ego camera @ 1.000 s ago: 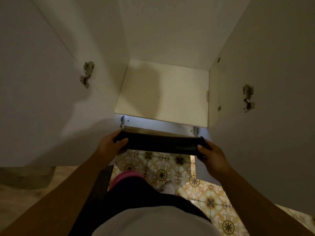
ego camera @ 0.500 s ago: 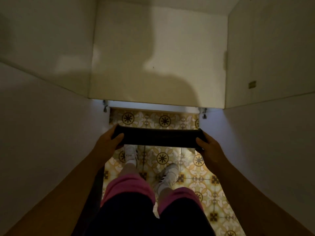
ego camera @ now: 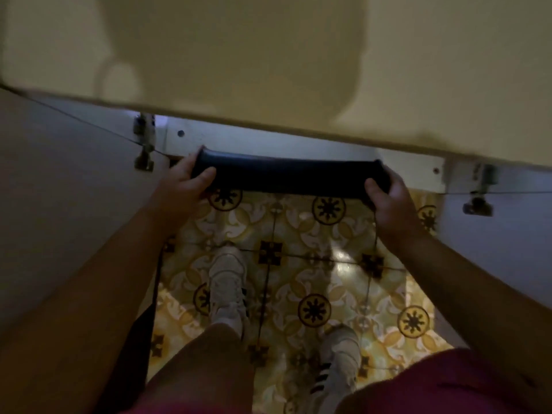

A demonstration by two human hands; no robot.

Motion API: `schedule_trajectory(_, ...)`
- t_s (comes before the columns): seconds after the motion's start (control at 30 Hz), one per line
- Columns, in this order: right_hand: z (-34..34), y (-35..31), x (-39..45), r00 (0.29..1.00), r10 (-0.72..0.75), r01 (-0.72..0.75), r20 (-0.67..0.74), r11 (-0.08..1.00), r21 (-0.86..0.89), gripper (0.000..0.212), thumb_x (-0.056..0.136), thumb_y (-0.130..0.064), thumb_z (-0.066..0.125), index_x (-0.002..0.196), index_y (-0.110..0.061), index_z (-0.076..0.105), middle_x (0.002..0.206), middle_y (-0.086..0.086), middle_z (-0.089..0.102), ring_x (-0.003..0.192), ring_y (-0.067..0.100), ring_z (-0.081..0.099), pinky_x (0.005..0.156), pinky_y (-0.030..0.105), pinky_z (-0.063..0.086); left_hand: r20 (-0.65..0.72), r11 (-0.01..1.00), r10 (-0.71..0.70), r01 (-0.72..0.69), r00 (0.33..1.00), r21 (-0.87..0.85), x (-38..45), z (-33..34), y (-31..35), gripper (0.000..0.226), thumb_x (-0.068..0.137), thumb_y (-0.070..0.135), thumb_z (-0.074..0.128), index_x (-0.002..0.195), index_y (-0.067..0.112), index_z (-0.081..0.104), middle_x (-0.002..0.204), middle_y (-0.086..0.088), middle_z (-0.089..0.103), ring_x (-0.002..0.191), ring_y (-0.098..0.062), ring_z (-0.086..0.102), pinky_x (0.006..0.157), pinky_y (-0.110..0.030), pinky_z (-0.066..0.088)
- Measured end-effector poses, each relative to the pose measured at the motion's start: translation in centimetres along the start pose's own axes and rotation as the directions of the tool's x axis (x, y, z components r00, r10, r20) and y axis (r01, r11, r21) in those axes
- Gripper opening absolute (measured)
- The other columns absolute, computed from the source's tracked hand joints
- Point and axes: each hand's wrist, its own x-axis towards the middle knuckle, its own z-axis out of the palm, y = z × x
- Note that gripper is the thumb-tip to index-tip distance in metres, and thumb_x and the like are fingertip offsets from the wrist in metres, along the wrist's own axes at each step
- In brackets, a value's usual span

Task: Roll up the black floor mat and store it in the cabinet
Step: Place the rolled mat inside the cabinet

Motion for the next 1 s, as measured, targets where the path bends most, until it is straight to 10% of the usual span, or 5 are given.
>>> schedule_trajectory(0.43, 6.2, -1.4, 12.7, 0.953, -0.228, 0.244, 0.197, 0.968, -0.061, 0.023, 0.094, -0.03, 0.052, 0.116, -0.033, 0.055, 0.123, 0.003, 0.056, 0.118, 0.019, 0.055, 0.102, 0.037, 0.047, -0.172, 0.913, 0.33, -0.268, 0.928, 0.308, 7.7, -3.0, -4.6, 0.059, 0.097, 0.019, 0.052, 0.15, 0.022, 0.028, 0.143, -0.008, 0.047, 0.129, -0.024, 0.046, 0.109, -0.046, 0.038)
schedule_trajectory(0.57, 9.2, -3.2, 13.4, 0.975, -0.209, 0.213, 0.073, 0.976, -0.051, 0.007, 0.096, -0.029, 0.053, 0.091, -0.033, 0.057, 0.112, 0.006, 0.06, 0.11, 0.024, 0.057, 0.103, 0.048, 0.045, -0.276, 0.913, 0.355, -0.268, 0.893, 0.309, 8.3, -2.8, -4.4, 0.064, 0.097, 0.019, 0.052, 0.152, 0.019, 0.021, 0.15, -0.008, 0.037, 0.136, -0.019, 0.036, 0.113, -0.038, 0.03)
schedule_trajectory(0.77, 12.3, -2.4, 15.1, 0.976, -0.2, 0.198, -0.088, 0.98, -0.033, 0.018, 0.096, -0.03, 0.055, 0.113, -0.027, 0.056, 0.114, -0.004, 0.061, 0.108, 0.014, 0.056, 0.101, 0.036, 0.045, -0.336, 0.94, 0.308, -0.23, 0.89, 0.252, 8.5, -2.1, -5.7, 0.068, 0.096, 0.018, 0.054, 0.153, 0.021, 0.017, 0.154, -0.008, 0.033, 0.139, -0.021, 0.032, 0.113, -0.038, 0.031)
schedule_trajectory(0.9, 13.6, -0.9, 14.3, 0.95, 0.02, 0.014, -0.312, 0.994, 0.107, 0.044, 0.088, -0.043, 0.064, 0.125, -0.021, 0.053, 0.119, -0.001, 0.061, 0.109, 0.017, 0.057, 0.089, 0.032, 0.043, -0.35, 0.94, 0.31, -0.23, 0.884, 0.251, 8.1, -1.6, -5.6, 0.071, 0.096, 0.014, 0.054, 0.154, 0.016, 0.012, 0.156, -0.01, 0.029, 0.141, -0.022, 0.029, 0.115, -0.039, 0.029)
schedule_trajectory(1.0, 16.3, -0.5, 12.7, 0.956, 0.27, -0.213, -0.117, 0.908, 0.362, 0.035, 0.077, -0.045, 0.075, 0.099, -0.024, 0.057, 0.1, 0.0, 0.065, 0.095, 0.021, 0.063, 0.083, 0.039, 0.05, -0.324, 0.948, 0.272, -0.195, 0.906, 0.251, 7.5, -1.6, -5.5, 0.075, 0.095, 0.012, 0.057, 0.154, 0.017, 0.01, 0.154, -0.012, 0.031, 0.137, -0.022, 0.036, 0.11, -0.039, 0.037)
